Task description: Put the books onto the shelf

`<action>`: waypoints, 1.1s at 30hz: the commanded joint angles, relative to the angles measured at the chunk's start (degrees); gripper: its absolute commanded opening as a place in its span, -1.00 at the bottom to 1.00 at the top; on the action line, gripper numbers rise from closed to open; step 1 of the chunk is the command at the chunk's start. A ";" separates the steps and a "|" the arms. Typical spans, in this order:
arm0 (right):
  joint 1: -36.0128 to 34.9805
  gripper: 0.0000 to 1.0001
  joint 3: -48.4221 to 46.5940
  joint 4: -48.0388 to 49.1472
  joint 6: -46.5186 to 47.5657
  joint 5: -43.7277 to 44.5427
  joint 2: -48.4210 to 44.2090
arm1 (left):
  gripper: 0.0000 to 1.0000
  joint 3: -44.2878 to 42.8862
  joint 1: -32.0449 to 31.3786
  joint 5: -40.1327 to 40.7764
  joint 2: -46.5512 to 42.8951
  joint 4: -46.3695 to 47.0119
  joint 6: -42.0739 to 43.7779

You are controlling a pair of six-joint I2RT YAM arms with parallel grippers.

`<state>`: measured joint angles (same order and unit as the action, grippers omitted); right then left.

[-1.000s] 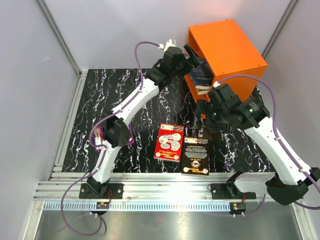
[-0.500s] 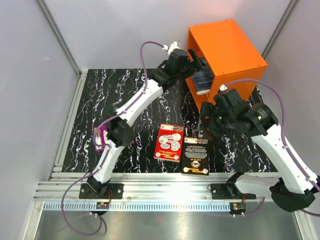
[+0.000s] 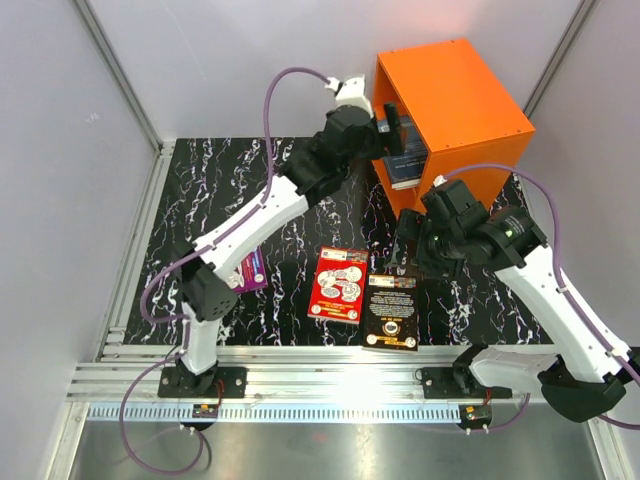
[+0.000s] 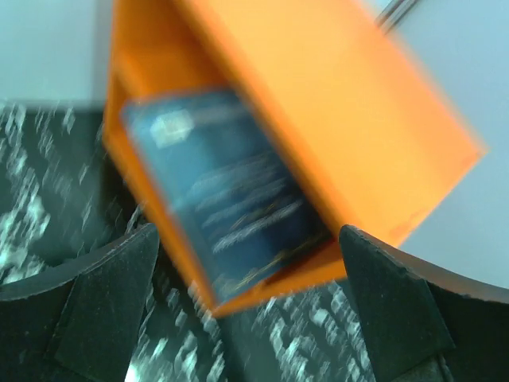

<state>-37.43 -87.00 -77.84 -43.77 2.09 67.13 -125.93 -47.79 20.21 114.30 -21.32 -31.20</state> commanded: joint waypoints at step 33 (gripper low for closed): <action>0.17 1.00 9.13 -8.99 -1.58 -0.07 -1.57 | -1.00 -10.91 7.19 0.18 19.29 -11.82 -9.49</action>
<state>-37.43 -77.49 -77.84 -44.29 -0.54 65.89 -132.77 -39.03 15.99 133.36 -34.72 -42.83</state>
